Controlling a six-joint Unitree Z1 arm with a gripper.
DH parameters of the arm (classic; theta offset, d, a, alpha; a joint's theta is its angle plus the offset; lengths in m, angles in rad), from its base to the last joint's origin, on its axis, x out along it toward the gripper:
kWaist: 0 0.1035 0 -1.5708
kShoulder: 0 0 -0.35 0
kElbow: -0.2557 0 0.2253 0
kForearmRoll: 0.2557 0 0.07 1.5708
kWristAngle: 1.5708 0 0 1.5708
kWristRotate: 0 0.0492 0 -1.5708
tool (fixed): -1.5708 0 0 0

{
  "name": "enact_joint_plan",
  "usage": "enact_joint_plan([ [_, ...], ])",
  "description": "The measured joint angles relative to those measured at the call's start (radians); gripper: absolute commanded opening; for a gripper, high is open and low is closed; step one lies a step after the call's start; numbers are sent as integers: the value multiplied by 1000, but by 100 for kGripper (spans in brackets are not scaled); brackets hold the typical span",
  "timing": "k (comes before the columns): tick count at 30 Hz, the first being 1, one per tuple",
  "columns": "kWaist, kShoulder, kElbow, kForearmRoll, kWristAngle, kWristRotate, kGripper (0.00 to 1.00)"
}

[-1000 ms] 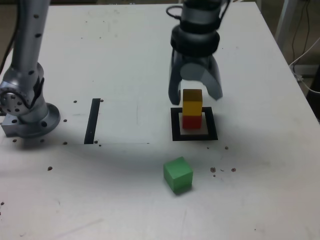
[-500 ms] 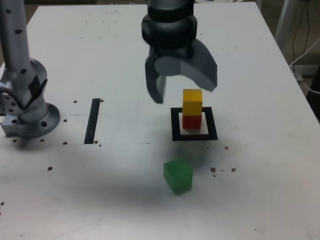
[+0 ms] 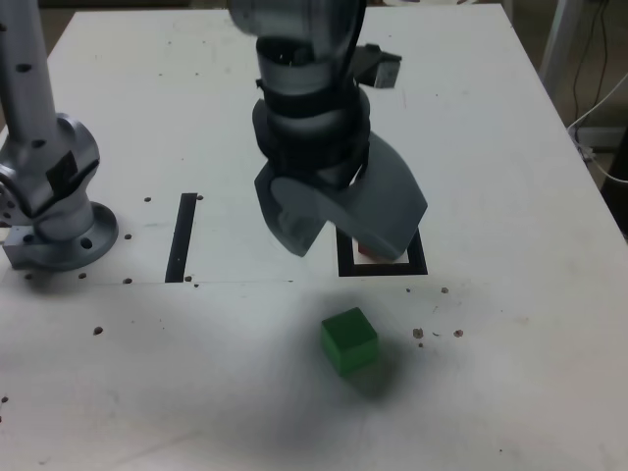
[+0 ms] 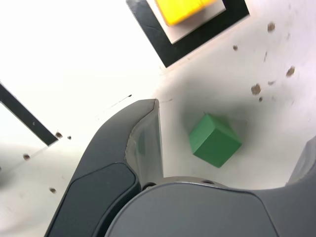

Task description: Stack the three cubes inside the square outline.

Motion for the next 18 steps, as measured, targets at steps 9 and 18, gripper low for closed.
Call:
enact_joint_plan([
  [9, -54, 50, 43, -107, 5, 147, 97],
  [18, -72, 82, 80, -138, 5, 156, 92],
])
